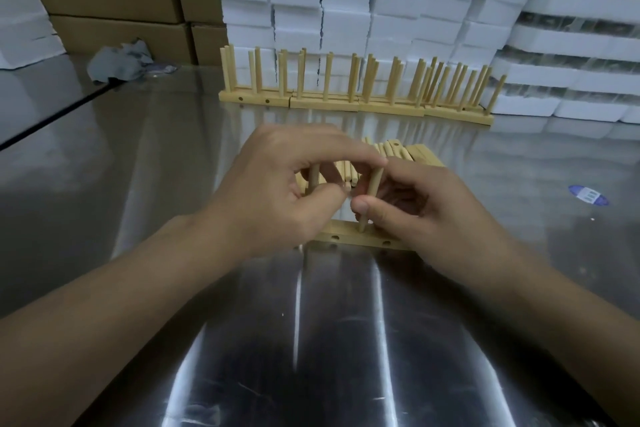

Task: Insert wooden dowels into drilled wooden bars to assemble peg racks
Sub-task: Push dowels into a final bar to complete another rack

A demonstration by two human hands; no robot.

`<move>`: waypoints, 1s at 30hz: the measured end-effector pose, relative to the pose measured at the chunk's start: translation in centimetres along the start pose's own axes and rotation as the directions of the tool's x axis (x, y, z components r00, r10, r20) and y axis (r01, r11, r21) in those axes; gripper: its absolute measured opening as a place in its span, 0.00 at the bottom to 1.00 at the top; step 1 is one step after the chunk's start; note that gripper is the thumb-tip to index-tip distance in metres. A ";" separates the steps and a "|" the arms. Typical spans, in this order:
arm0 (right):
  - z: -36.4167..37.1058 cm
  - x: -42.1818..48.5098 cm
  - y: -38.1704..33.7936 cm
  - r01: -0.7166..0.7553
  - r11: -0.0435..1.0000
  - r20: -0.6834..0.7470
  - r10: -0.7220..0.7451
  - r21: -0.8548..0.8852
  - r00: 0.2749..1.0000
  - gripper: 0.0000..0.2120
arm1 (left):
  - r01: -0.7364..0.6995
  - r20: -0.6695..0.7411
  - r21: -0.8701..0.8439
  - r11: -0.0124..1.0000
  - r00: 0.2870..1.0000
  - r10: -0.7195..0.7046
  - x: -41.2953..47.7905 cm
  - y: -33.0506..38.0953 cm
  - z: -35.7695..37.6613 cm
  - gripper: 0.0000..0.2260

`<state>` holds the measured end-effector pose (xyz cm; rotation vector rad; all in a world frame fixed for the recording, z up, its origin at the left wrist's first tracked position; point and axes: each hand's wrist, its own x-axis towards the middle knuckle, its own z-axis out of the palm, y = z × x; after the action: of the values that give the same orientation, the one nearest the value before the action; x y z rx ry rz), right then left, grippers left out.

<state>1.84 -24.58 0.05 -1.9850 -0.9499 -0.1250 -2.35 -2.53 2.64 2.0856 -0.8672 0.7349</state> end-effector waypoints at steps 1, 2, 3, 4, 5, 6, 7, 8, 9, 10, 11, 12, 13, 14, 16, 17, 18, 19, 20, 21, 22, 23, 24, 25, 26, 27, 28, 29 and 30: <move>0.2 0.1 -0.1 -0.002 0.996 -0.022 0.004 0.084 1.000 0.06 | 0.001 -0.005 0.002 1.000 1.000 -0.001 0.0 -0.1 0.0 0.19; 0.4 0.1 -0.1 0.002 0.987 -0.047 0.006 0.160 0.999 0.07 | 0.001 -0.009 0.003 1.000 1.000 -0.001 0.0 -0.1 0.1 0.19; 0.5 0.1 -0.1 0.007 0.978 -0.070 0.007 0.206 0.998 0.07 | -0.001 -0.014 0.002 1.000 1.000 0.001 0.0 -0.2 0.1 0.19; 0.6 0.1 -0.1 0.015 0.975 -0.086 0.004 0.221 0.996 0.07 | -0.006 -0.021 0.001 1.000 1.000 0.006 0.0 -0.2 0.2 0.19; 0.7 0.1 0.0 0.028 0.977 -0.092 -0.009 0.210 0.996 0.07 | -0.014 -0.026 0.002 1.000 1.000 0.014 0.0 -0.3 0.2 0.19; 0.7 0.1 0.0 0.041 0.981 -0.090 -0.024 0.191 0.996 0.08 | -0.022 -0.028 0.006 1.000 0.999 0.023 0.0 -0.4 0.3 0.19; 0.6 0.2 0.1 0.049 0.984 -0.088 -0.034 0.173 0.996 0.09 | -0.030 -0.027 0.010 0.999 0.999 0.030 0.0 -0.5 0.4 0.19; 0.6 0.4 0.3 0.046 0.986 -0.081 -0.033 0.162 0.996 0.10 | -0.032 -0.025 0.007 0.999 0.999 0.032 0.1 -0.6 0.5 0.19; 0.4 0.4 0.4 0.035 0.987 -0.070 -0.025 0.156 0.997 0.10 | -0.028 -0.019 -0.003 1.000 0.999 0.028 0.2 -0.7 0.5 0.19; 0.3 0.4 0.5 0.026 0.988 -0.057 -0.017 0.151 0.998 0.10 | -0.020 -0.013 -0.008 1.000 1.000 0.020 0.2 -0.8 0.5 0.19; 0.2 0.5 0.6 0.026 0.989 -0.048 -0.019 0.144 0.999 0.10 | -0.013 -0.009 -0.006 1.000 1.000 0.013 0.1 -0.9 0.4 0.19; 0.2 0.5 0.5 0.034 0.992 -0.045 -0.028 0.125 0.999 0.10 | -0.011 -0.005 -0.004 1.000 1.000 0.011 0.0 -0.9 0.4 0.18; 0.2 0.4 0.5 0.044 0.994 -0.046 -0.039 0.101 0.998 0.09 | -0.013 -0.002 -0.004 1.000 1.000 0.013 0.0 -0.8 0.4 0.18; 0.2 0.3 0.4 0.048 0.995 -0.049 -0.044 0.087 0.998 0.09 | -0.017 -0.001 -0.006 1.000 1.000 0.017 0.0 -0.8 0.4 0.18; 0.3 0.3 0.3 0.038 0.995 -0.054 -0.033 0.088 0.998 0.09 | -0.017 -0.005 -0.012 1.000 1.000 0.017 0.1 -0.5 0.4 0.18; 0.3 0.2 0.2 0.027 0.996 -0.058 -0.021 0.091 0.998 0.09 | -0.016 -0.007 -0.013 1.000 1.000 0.016 0.1 -0.4 0.3 0.18; 0.4 0.2 0.1 0.013 0.996 -0.064 -0.007 0.090 0.998 0.09 | -0.017 -0.010 -0.008 1.000 1.000 0.016 0.2 -0.2 0.3 0.17; 0.4 0.2 0.0 0.000 0.996 -0.072 0.006 0.084 0.997 0.09 | -0.020 -0.011 0.010 1.000 1.000 0.020 0.2 0.0 0.1 0.17; 0.5 0.1 -0.1 -0.013 0.997 -0.082 0.019 0.071 0.996 0.10 | -0.025 -0.008 0.038 0.999 1.000 0.026 0.2 0.2 0.0 0.16; 0.6 0.0 -0.2 -0.020 0.998 -0.088 0.025 0.054 0.996 0.10 | -0.036 -0.008 0.072 0.997 0.999 0.036 0.2 0.3 -0.1 0.16; 0.7 0.0 -0.4 -0.022 0.999 -0.087 0.025 0.045 0.996 0.10 | -0.047 -0.012 0.103 0.994 0.999 0.049 0.2 0.3 -0.2 0.15; 0.7 0.0 -0.7 -0.022 0.998 -0.079 0.026 0.057 0.997 0.11 | -0.057 -0.021 0.125 0.990 0.998 0.060 0.2 0.3 -0.4 0.14; 0.8 0.0 -1.0 -0.018 0.996 -0.076 0.024 0.087 0.997 0.12 | -0.064 -0.038 0.142 0.988 0.997 0.070 0.2 0.2 -0.6 0.13; 0.8 0.1 -1.2 -0.007 0.994 -0.088 0.017 0.111 0.996 0.11 | -0.065 -0.061 0.159 0.985 0.995 0.076 0.2 0.1 -0.8 0.13; 0.7 0.3 -1.3 0.003 0.993 -0.116 0.011 0.119 0.993 0.09 | -0.061 -0.086 0.177 0.982 0.993 0.077 0.2 -0.1 -1.2 0.12; 0.6 0.4 -1.3 0.010 0.995 -0.157 0.006 0.099 0.988 0.06 | -0.054 -0.106 0.200 0.978 0.991 0.076 0.2 -0.4 -1.6 0.12; 0.4 0.6 -1.0 0.009 0.999 -0.201 -0.001 0.042 0.980 0.03 | -0.047 -0.117 0.225 0.973 0.990 0.075 0.2 -0.7 -2.0 0.12; 0.2 0.7 -0.6 -0.004 0.998 -0.239 -0.009 -0.056 0.971 0.02 | -0.041 -0.123 0.247 0.968 0.990 0.074 0.2 -1.0 -2.4 0.11; 0.1 0.8 -0.1 -0.031 0.983 -0.258 -0.017 -0.181 0.966 0.03 | -0.037 -0.129 0.265 0.964 0.989 0.073 0.1 -1.1 -2.6 0.11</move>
<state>2.33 -24.00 0.45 -2.0767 -0.7836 -0.4720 -1.95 0.11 3.73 2.2151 -0.7883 1.0601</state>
